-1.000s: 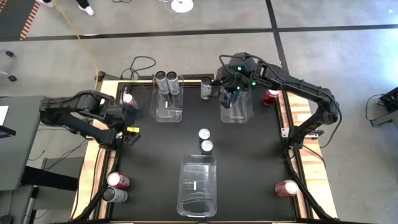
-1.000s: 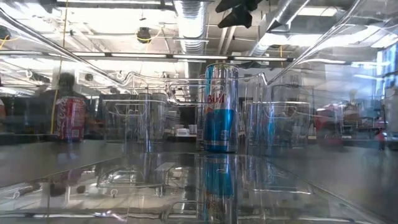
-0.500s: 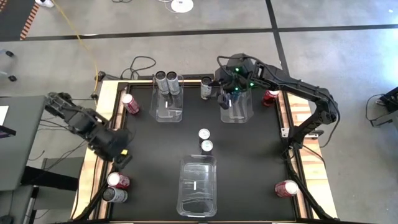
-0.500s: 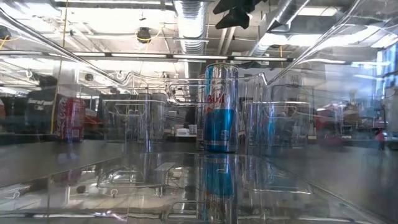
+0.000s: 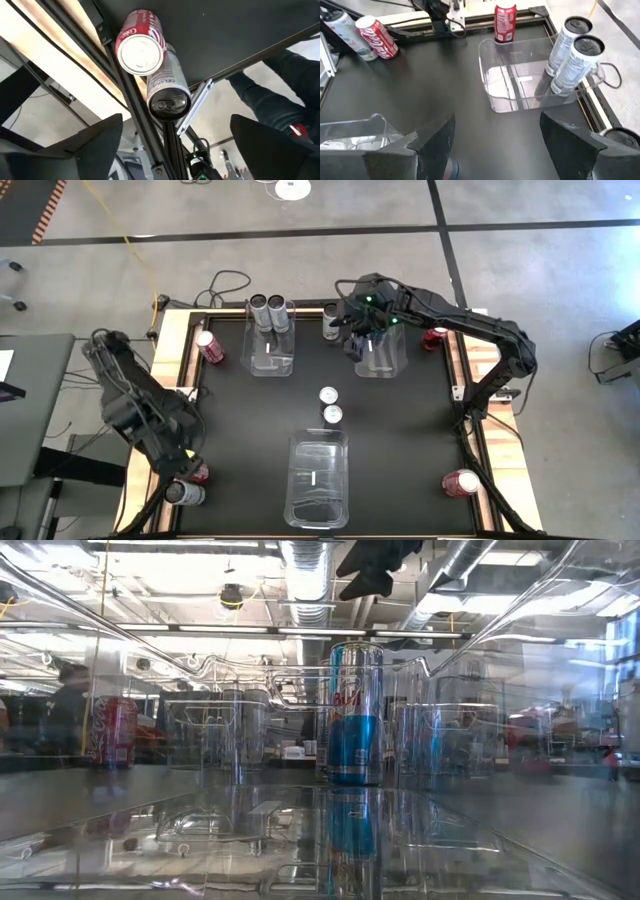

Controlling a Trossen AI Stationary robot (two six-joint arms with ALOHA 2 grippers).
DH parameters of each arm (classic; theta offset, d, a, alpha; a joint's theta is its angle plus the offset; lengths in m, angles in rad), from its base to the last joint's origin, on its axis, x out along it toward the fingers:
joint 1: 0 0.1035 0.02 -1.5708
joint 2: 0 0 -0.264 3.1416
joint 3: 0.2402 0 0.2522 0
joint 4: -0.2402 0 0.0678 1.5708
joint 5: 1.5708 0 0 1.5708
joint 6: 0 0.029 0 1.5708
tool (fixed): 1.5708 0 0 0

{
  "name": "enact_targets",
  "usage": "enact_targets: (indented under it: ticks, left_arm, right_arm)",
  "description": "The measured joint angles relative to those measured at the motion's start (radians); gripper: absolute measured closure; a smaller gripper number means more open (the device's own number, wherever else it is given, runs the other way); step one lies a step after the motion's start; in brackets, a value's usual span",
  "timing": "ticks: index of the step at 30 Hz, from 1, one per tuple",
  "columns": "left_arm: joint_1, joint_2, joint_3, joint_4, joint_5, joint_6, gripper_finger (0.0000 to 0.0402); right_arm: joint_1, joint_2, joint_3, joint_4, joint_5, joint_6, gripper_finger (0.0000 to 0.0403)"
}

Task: Sort soda cans
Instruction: Put the bottom white soda can into the top left transparent bin

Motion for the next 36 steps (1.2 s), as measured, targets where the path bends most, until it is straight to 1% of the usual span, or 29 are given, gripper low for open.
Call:
enact_targets:
  ticks: [5,11,15,22,28,30,34,36]
  left_arm:
    - [-0.036,0.084,0.000,0.030,0.001,-0.030,0.0004]
    - [-0.074,0.188,0.000,0.023,0.011,-0.027,0.0004]
    - [-0.102,0.234,0.000,0.031,0.013,-0.043,0.0005]
    - [-0.174,0.267,-0.001,0.109,0.013,-0.080,0.0005]
    - [-0.196,0.287,-0.002,-0.009,0.013,-0.078,0.0005]
    - [-0.191,0.286,-0.002,-0.012,0.001,-0.072,0.0005]
    - [-0.189,0.288,-0.006,0.030,-0.068,-0.089,0.0005]
    - [-0.190,0.288,-0.035,0.060,-0.069,-0.104,0.0005]
  right_arm:
    - [0.008,0.009,0.000,0.012,-0.020,0.006,0.0093]
    - [0.020,0.007,0.000,0.040,-0.022,0.007,0.0093]
    - [0.021,0.007,0.000,0.046,-0.022,0.011,0.0093]
    - [0.021,0.007,0.000,0.048,-0.022,0.026,0.0093]
    - [0.028,0.007,0.000,0.048,-0.023,0.018,0.0093]
    - [0.030,0.007,0.000,0.047,-0.024,0.017,0.0093]
    - [0.030,0.007,0.000,0.046,-0.027,0.003,0.0093]
    - [0.030,0.007,0.000,0.046,-0.028,0.001,0.0093]
